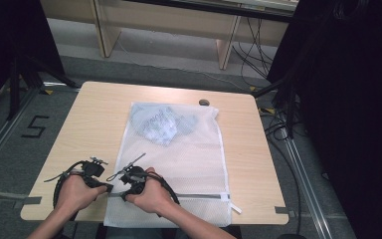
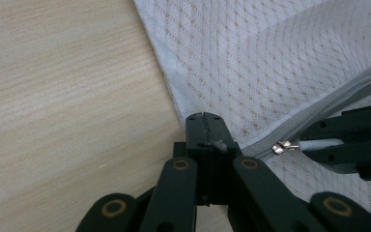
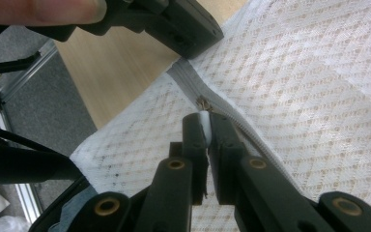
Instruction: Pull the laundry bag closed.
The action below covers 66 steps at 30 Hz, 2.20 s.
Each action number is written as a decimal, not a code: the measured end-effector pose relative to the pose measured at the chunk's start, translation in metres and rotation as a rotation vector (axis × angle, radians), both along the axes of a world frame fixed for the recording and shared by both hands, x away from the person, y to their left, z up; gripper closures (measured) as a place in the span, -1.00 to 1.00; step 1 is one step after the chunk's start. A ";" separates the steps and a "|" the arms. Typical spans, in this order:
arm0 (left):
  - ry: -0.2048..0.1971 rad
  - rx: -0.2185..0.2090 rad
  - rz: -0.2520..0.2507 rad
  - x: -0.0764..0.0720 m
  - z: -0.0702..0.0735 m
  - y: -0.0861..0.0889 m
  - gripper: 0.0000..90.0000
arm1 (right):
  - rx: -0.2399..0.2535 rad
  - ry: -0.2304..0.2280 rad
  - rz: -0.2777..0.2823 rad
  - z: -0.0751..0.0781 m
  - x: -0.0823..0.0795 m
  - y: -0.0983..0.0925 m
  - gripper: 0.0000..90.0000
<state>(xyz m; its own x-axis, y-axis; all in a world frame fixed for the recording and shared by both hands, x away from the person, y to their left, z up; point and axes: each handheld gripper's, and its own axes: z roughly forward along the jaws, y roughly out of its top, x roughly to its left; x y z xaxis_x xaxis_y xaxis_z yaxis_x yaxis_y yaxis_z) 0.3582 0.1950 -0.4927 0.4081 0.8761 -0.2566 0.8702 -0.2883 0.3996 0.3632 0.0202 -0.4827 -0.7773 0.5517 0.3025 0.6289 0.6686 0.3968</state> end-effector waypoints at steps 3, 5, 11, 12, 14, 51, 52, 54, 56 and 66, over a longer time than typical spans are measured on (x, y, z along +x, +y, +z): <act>0.002 -0.002 0.003 0.000 0.000 0.000 1.00 | 0.000 -0.008 0.007 0.000 0.001 0.000 0.93; 0.004 -0.005 0.004 0.000 0.000 0.000 1.00 | -0.010 -0.005 0.009 0.001 0.001 -0.001 0.93; 0.004 -0.005 0.002 0.000 0.000 0.001 1.00 | -0.027 0.020 -0.003 0.002 0.000 -0.001 0.93; 0.004 -0.005 0.003 0.000 0.000 0.000 1.00 | -0.026 0.025 -0.002 0.002 0.000 -0.002 0.93; 0.004 -0.006 0.005 0.000 0.000 0.000 1.00 | -0.030 0.033 -0.003 0.003 0.001 -0.003 0.93; -0.003 -0.009 -0.012 0.001 -0.001 0.003 1.00 | -0.079 0.019 0.035 0.005 0.002 -0.017 0.93; -0.002 -0.010 -0.011 0.001 -0.001 0.003 1.00 | -0.058 0.049 0.010 0.006 0.000 -0.015 0.93; -0.002 -0.011 -0.011 0.001 -0.001 0.003 1.00 | -0.059 0.052 0.010 0.006 -0.001 -0.015 0.93; -0.004 -0.010 -0.016 0.001 -0.001 0.004 1.00 | -0.077 0.010 0.055 0.004 0.002 -0.018 0.93; -0.002 -0.012 -0.016 0.001 -0.001 0.004 1.00 | -0.084 0.040 0.021 0.005 0.000 -0.021 0.93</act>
<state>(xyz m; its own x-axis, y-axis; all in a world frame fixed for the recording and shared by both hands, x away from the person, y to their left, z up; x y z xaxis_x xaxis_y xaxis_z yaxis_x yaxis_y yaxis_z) 0.3595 0.1990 -0.4936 0.4223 0.8665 -0.2663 0.8648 -0.2971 0.4047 0.3636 -0.0008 -0.4774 -0.7771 0.5602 0.2869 0.6287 0.7116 0.3137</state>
